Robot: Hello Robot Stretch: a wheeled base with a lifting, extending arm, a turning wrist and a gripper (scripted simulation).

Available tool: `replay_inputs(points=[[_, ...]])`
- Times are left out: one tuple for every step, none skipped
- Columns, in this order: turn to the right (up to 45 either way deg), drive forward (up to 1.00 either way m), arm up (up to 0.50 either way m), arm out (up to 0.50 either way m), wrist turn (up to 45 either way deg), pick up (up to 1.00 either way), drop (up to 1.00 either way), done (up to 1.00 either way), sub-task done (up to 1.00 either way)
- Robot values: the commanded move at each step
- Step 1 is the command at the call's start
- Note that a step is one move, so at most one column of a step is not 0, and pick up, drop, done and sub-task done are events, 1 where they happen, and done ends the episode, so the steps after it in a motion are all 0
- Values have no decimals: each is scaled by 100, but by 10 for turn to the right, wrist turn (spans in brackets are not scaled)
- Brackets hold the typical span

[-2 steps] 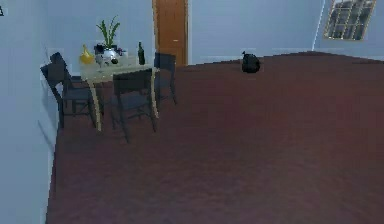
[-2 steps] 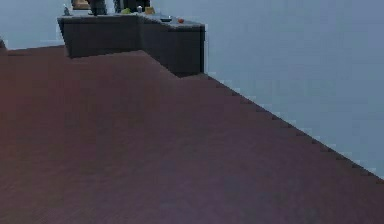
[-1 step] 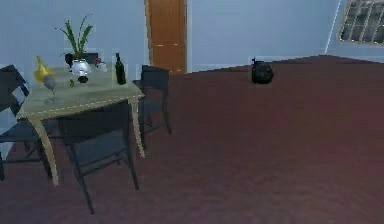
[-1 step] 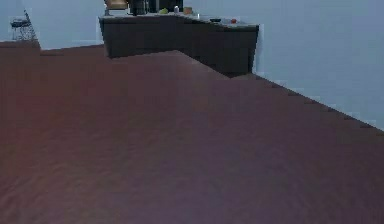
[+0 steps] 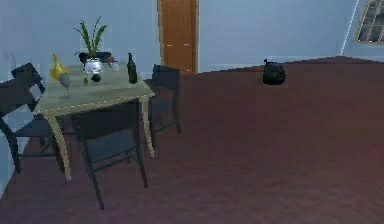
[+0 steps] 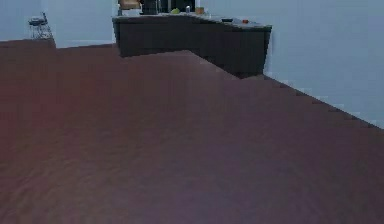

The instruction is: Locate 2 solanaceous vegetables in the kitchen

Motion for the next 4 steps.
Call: replay_inputs(points=[[0, 100, 0, 0, 0, 0, 0, 0, 0], [0, 90, 0, 0, 0, 0, 0, 0, 0], [-450, 0, 0, 0, 0, 0, 0, 0, 0], [-240, 0, 0, 0, 0, 0, 0, 0, 0]])
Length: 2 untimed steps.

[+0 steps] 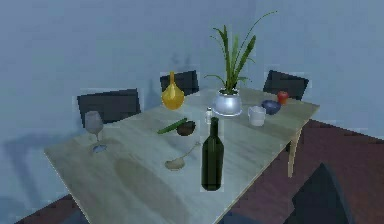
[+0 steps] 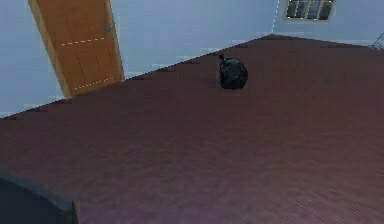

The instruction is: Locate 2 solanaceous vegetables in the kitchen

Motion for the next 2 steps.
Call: replay_inputs(points=[[0, 0, 0, 0, 0, 0, 0, 0, 100], [450, 0, 0, 0, 0, 0, 0, 0, 0]])
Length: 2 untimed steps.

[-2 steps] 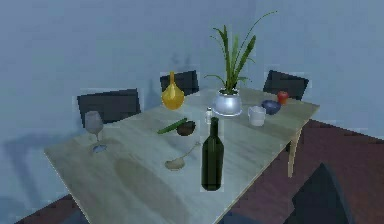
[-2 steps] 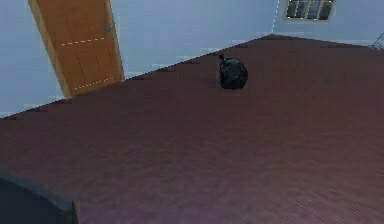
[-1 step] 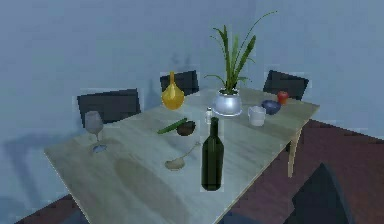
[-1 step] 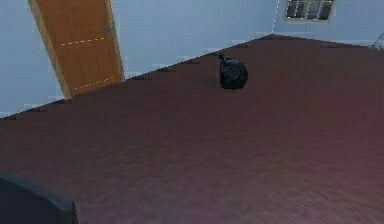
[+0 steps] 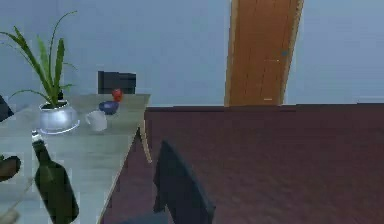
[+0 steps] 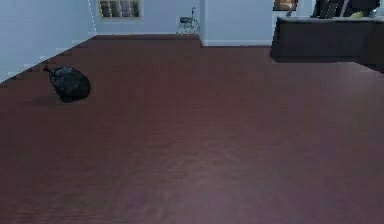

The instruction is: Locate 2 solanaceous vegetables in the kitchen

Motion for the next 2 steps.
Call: replay_inputs(points=[[450, 0, 0, 0, 0, 0, 0, 0, 0], [450, 0, 0, 0, 0, 0, 0, 0, 0]])
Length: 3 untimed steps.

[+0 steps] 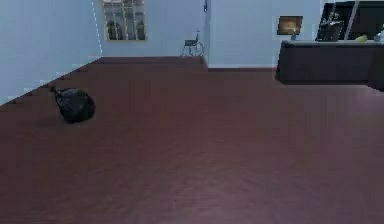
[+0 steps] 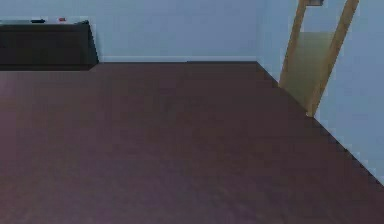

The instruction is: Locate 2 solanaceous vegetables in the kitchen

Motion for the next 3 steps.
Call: replay_inputs(points=[[360, 0, 0, 0, 0, 0, 0, 0, 0], [30, 0, 0, 0, 0, 0, 0, 0, 0], [0, 5, 0, 0, 0, 0, 0, 0, 0]])
